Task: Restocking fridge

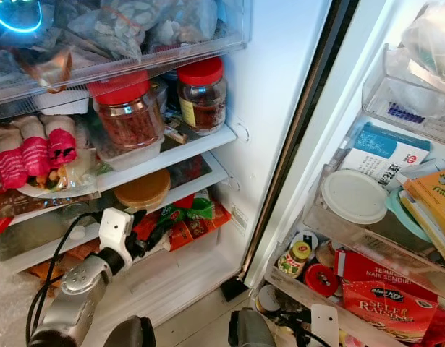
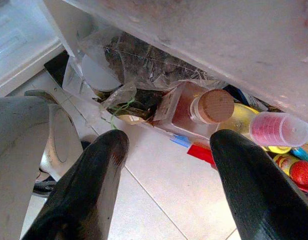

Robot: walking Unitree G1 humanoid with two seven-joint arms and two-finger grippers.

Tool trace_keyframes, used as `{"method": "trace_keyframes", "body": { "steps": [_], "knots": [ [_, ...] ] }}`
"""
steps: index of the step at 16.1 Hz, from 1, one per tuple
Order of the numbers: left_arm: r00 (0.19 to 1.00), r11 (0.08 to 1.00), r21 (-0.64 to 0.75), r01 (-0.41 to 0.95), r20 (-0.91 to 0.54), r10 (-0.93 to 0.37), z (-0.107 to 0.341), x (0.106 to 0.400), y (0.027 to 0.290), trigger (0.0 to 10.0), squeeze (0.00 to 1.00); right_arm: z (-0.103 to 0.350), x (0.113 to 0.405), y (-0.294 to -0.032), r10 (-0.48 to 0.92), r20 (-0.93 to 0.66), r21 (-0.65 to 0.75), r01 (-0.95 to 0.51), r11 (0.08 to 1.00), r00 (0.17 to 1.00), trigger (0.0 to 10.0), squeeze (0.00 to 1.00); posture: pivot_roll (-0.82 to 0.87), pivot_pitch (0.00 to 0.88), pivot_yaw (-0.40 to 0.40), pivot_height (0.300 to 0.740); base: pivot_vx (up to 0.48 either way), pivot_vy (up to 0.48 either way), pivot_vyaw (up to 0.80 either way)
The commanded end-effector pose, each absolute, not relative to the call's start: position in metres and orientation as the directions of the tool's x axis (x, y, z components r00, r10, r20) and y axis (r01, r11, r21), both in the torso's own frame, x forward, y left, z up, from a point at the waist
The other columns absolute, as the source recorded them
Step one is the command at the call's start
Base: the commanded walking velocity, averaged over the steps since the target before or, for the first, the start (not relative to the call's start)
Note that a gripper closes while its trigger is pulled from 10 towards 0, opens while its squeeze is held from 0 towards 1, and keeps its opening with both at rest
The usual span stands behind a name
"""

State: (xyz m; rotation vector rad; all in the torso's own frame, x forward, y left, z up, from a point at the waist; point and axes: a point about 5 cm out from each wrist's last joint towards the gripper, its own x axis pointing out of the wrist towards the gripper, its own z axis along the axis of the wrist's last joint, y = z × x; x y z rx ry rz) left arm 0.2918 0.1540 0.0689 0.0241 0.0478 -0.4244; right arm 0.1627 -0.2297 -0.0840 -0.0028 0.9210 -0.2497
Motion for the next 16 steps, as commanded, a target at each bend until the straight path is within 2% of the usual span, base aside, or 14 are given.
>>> {"method": "trace_keyframes", "body": {
  "steps": [1, 8, 16],
  "knots": [
    [0.92, 0.92, 0.035, 0.391, -0.045, -0.389, 0.07, 0.295, 0.155, 10.0, 0.0, -0.084, 0.161, -0.232, -0.226, -0.785, -0.111, 0.227, 0.968, 0.578, 10.0, 0.0, -0.19, 0.073, -0.05, 0.645, 0.0, 0.0, 0.0],
    [0.935, 0.933, 0.066, 0.354, -0.022, -0.353, 0.075, 0.309, 0.154, 10.0, 0.0, -0.084, 0.161, -0.232, -0.23, -0.785, -0.113, 0.232, 0.966, 0.575, 10.0, 0.0, -0.2, 0.086, -0.048, 0.645, 0.0, 0.0, 0.0],
    [0.934, 0.931, 0.069, 0.358, -0.048, -0.355, 0.065, 0.311, 0.149, 10.0, 0.0, -0.084, 0.161, -0.232, -0.225, -0.788, -0.109, 0.229, 0.967, 0.574, 10.0, 0.0, -0.19, 0.094, -0.049, 0.645, 0.0, 0.0, 0.0]
  ]
}}
